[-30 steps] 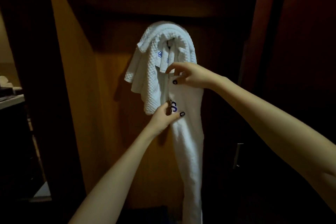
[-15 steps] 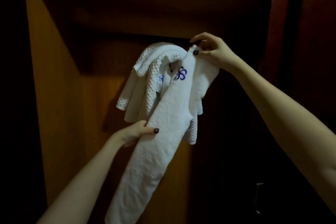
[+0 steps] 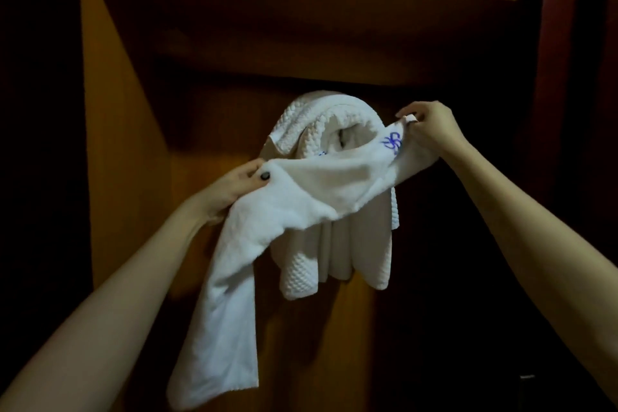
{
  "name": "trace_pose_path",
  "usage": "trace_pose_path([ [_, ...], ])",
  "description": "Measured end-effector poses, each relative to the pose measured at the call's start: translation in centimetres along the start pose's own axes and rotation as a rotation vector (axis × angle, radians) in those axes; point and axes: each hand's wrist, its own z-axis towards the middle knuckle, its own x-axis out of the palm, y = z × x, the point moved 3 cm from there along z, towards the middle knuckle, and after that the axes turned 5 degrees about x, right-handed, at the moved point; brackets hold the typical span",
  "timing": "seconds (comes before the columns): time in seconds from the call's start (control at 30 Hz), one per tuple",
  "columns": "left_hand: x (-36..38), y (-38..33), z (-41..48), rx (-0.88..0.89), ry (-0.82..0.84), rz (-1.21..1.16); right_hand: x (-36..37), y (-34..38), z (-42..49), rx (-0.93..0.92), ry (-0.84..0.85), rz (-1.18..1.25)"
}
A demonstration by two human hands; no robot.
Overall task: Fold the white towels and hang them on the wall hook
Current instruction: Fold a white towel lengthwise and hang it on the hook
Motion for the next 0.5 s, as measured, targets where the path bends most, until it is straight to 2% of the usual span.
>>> trace_pose_path([
  [0.07,1.1,-3.2,0.9,0.037,0.087,-0.034,-0.4,2.4,-0.9,-0.15,-0.125,-0.135],
  [0.1,1.7,-4.8,1.5,0.047,0.137,-0.046,-0.4,4.0,-1.6,-0.267,-0.15,-0.065],
  [0.13,2.7,-6.5,2.4,0.052,0.172,-0.01,-0.4,5.6,-2.6,-0.359,-0.1,0.103],
  [0.17,3.5,-7.6,3.2,0.061,0.202,0.03,-0.1,7.0,-3.7,-0.38,0.005,0.299],
  [0.23,4.8,-9.0,5.0,0.064,0.257,0.115,1.0,8.4,-5.7,-0.31,0.277,0.526],
  [0.33,6.2,-9.9,6.3,0.004,0.28,0.167,2.6,7.1,-7.3,-0.175,0.562,0.614],
  [0.4,6.7,-10.0,6.6,-0.031,0.281,0.181,3.0,5.5,-8.2,-0.068,0.735,0.789],
  [0.5,7.5,-10.1,6.6,-0.059,0.287,0.154,3.2,4.4,-9.4,-0.059,0.907,0.977],
])
